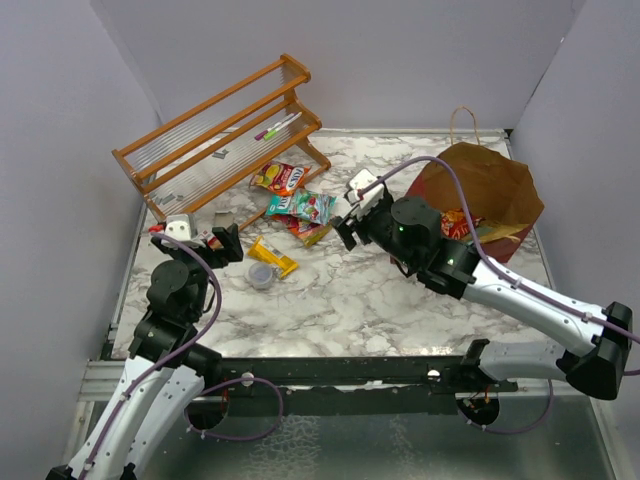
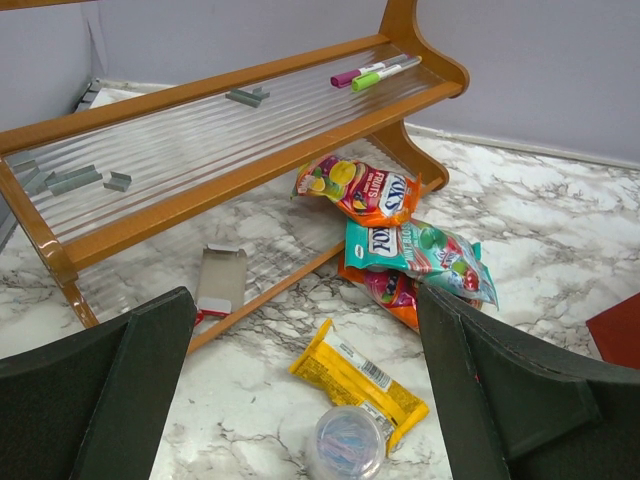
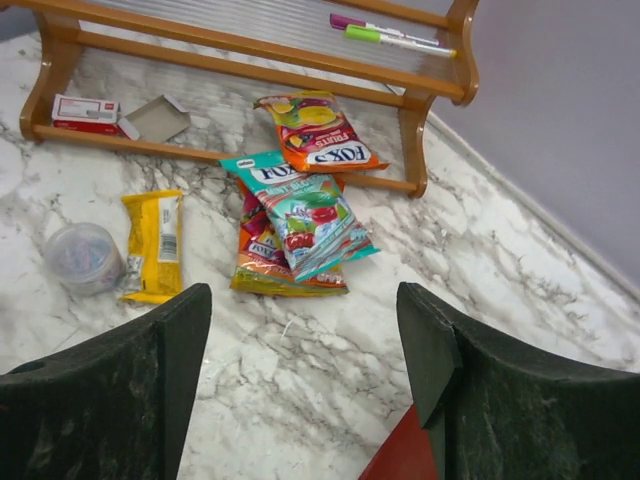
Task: Take the snacks out of the paper bag
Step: Place the snack at the center of the board, then move the snack to the center of the board.
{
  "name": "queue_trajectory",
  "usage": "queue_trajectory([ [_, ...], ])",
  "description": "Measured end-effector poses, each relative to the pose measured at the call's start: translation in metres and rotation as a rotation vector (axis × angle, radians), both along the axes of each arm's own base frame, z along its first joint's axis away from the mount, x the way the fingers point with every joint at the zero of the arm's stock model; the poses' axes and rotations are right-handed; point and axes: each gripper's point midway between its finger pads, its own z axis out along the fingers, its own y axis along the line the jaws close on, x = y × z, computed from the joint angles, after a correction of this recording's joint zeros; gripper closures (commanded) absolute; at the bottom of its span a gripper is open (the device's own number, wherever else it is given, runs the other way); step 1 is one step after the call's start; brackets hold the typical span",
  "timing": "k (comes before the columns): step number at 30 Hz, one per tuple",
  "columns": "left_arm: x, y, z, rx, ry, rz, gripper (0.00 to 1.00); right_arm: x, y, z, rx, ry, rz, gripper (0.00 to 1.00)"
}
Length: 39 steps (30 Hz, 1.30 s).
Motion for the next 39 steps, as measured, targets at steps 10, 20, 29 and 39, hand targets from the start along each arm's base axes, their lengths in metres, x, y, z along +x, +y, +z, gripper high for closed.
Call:
queue_trajectory([
  [10,0.004,-0.002,-0.006,0.011,0.025,-0.005,0.05,0.014,0.022,-0.056,-0.014,0.159,-0.040,0.20],
  [20,0.001,-0.002,-0.001,0.001,0.003,-0.009,0.05,0.107,0.089,-0.114,0.056,0.316,-0.174,0.28],
  [29,-0.002,-0.001,0.003,-0.006,-0.013,-0.012,0.05,0.168,0.095,-0.161,0.367,0.516,-0.468,0.44],
  [39,-0.004,-0.001,0.006,-0.011,-0.024,-0.013,0.05,0.215,0.107,-0.183,0.461,0.548,-0.530,0.42],
])
